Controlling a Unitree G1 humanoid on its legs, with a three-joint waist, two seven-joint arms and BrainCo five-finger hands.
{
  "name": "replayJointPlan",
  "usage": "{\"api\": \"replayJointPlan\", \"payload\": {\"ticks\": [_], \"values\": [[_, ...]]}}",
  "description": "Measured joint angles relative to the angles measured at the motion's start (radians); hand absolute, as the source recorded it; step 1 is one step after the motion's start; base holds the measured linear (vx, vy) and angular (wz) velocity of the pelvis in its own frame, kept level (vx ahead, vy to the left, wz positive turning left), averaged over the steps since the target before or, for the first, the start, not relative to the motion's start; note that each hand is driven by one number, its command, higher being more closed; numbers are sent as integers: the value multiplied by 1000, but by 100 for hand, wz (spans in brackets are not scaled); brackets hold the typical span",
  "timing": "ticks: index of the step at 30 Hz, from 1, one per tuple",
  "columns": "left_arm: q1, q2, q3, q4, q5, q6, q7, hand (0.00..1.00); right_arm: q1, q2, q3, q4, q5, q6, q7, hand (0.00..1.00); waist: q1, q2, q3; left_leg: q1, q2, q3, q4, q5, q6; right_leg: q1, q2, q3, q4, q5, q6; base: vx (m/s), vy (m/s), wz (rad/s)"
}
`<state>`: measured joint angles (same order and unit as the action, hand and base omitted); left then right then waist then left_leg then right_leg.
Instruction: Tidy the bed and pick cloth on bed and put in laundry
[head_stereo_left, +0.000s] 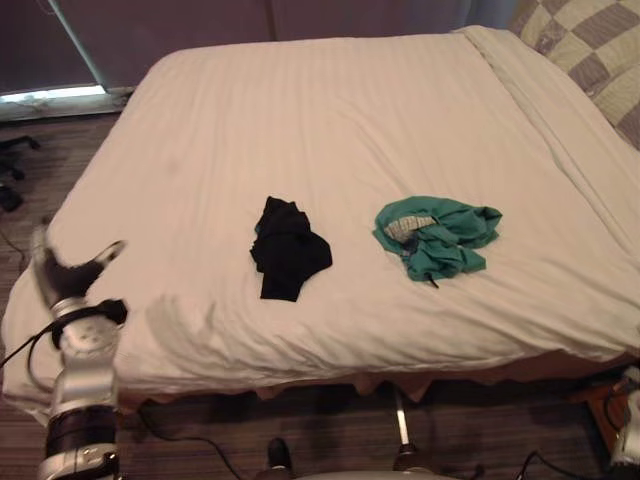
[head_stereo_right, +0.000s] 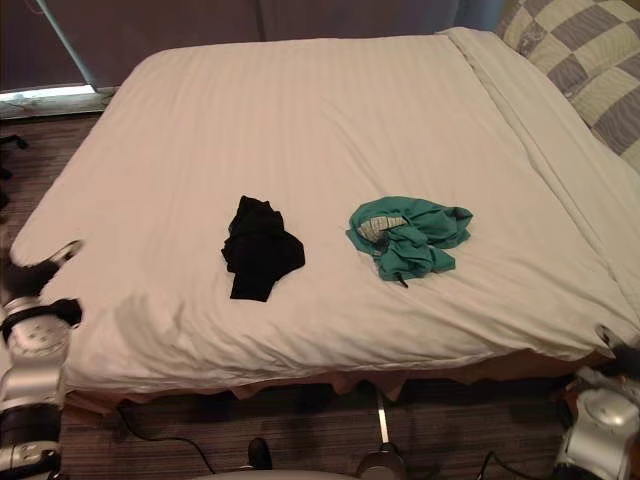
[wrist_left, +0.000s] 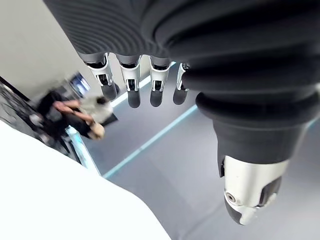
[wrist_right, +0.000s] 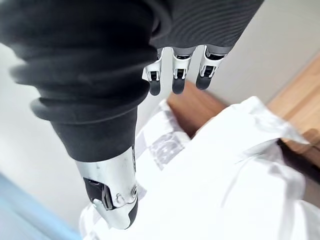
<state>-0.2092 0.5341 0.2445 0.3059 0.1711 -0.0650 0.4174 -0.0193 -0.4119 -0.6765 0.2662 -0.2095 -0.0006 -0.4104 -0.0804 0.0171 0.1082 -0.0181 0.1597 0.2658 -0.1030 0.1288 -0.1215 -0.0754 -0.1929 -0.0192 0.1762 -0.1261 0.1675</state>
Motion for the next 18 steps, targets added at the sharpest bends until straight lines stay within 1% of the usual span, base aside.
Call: {"api": "replayJointPlan", "payload": {"ticks": [1,3,5,6,7,9,12,13,15,16,17,18], "values": [[-34,-3,-53,0,10,0,-3,0,-32,-5,42,-21,-17,-4,0,0,-17,-1,3,-14,0,7,6,4,0,-20,1,11,2,5,-1,-8,6,-18],[-101,-14,-112,6,34,0,-4,0,-73,-18,101,-22,-32,-18,0,0,-17,-6,33,-18,0,16,6,9,2,-39,3,31,10,10,-2,-27,8,-17],[-239,-20,-205,52,67,1,-7,0,-137,-28,179,-24,-37,-21,1,0,-20,-6,74,-68,2,28,6,27,7,-98,9,52,13,32,-4,-90,11,-11],[-269,-22,-218,67,71,2,-9,0,-156,-28,193,-25,-38,-21,2,0,-21,-5,85,-79,3,32,6,32,7,-110,10,55,12,38,-4,-107,5,-17],[-334,-26,-247,105,79,10,-14,0,-186,-28,224,-39,-38,-21,2,0,-25,-4,114,-98,3,38,6,40,9,-134,12,62,10,50,-3,-70,0,-14],[-391,-37,-261,156,84,18,-22,0,-202,-28,256,-65,-39,-22,2,0,-29,-4,142,-116,5,43,6,45,13,-158,15,75,6,63,-4,-75,-1,-17],[-468,-40,-300,261,117,44,-26,0,-216,-28,296,-104,-50,-24,1,0,-46,-5,186,-148,7,54,6,54,18,-192,19,83,-6,85,-2,-57,-1,-12],[-503,-40,-319,308,124,57,-27,0,-217,-28,303,-125,-60,-25,1,0,-44,-5,205,-163,8,69,6,58,21,-214,22,102,-8,94,-2,-56,-1,-18],[-559,-40,-326,374,140,66,-30,0,-230,-30,318,-137,-61,-31,1,0,-47,-5,239,-182,8,78,6,65,23,-241,23,111,-8,106,1,-46,-8,-17],[-573,-40,-326,386,147,69,-34,0,-232,-30,324,-137,-61,-31,1,0,-49,-5,246,-189,8,81,7,68,19,-248,23,112,-9,109,1,-49,-14,-13],[-604,-41,-332,415,156,78,-45,100,-235,-29,334,-137,-64,-32,1,0,-50,-6,267,-196,10,86,7,71,20,-259,26,118,-10,115,-1,-34,-11,-9],[-612,-41,-333,425,157,80,-46,100,-236,-29,337,-137,-67,-32,1,0,-49,-7,273,-200,11,89,7,72,21,-265,28,121,-10,118,-1,-24,-14,-13]]}}
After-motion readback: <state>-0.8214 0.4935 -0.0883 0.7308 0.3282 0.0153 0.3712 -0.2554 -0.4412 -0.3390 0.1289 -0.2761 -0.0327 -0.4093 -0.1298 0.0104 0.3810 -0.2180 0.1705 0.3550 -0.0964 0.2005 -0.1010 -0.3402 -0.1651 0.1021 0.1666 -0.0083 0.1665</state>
